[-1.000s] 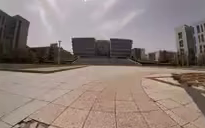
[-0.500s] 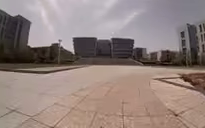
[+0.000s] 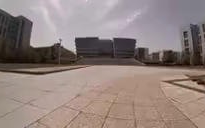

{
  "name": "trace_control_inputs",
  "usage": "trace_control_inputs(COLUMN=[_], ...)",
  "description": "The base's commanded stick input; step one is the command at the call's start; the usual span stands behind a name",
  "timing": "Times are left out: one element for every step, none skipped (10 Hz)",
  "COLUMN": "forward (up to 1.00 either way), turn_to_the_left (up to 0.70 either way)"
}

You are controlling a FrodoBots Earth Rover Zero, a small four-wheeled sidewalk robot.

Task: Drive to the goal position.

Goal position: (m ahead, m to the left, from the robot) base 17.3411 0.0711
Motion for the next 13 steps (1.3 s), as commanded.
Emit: trace_control_inputs(forward=[1.00, 1.00, 1.00, 1.00, 1.00, 1.00, 1.00, 1.00, 1.00, 1.00, 1.00, 1.00, 1.00], turn_to_the_left=[0.00, 0.00, 0.00, 0.00, 0.00, 0.00, 0.00, 0.00, -0.02, -0.04, -0.11, -0.22, -0.34])
